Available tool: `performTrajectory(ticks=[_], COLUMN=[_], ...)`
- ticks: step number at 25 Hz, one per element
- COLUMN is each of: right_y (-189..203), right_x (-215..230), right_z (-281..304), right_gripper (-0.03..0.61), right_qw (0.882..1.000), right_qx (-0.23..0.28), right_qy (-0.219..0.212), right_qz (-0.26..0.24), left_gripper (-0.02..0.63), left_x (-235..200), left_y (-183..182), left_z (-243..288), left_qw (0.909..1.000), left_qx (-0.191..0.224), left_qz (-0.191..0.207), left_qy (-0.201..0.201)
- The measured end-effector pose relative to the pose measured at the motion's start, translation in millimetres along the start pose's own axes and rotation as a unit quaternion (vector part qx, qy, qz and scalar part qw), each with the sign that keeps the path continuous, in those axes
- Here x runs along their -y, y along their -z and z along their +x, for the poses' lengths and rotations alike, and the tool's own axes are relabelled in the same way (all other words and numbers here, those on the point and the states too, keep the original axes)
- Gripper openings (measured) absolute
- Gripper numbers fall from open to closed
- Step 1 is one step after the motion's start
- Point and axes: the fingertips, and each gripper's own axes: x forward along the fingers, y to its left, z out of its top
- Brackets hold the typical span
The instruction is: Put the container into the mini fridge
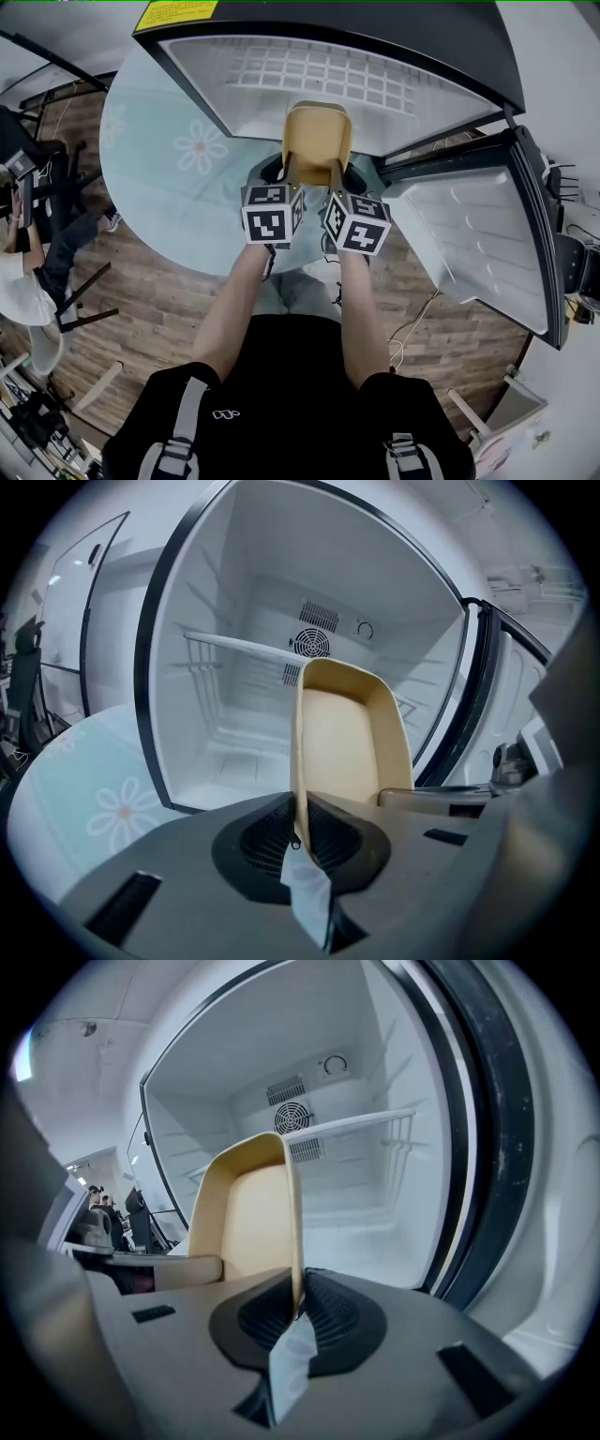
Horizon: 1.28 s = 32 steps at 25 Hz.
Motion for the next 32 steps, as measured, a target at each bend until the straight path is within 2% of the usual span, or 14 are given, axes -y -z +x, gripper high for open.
performTrajectory(ticks=[19, 32], right_y=[11.9, 10.3], right_x=[15.1, 24.9], right_z=[57.0, 87.7], right_gripper=[0.032, 0.032], right_qw=[0.997, 0.995], right_qx=[-0.070, -0.091], right_qy=[-0.001, 0.005], right_qz=[0.027, 0.039], left_gripper=[0.025, 0.028], left_x=[-23.9, -33.8], left_y=[10.6, 7.1], left_z=[55.8, 86.6], left_qw=[0.9976, 0.9965], left_qx=[-0.069, -0.082], left_qz=[-0.009, 0.014], left_qy=[-0.004, -0.006])
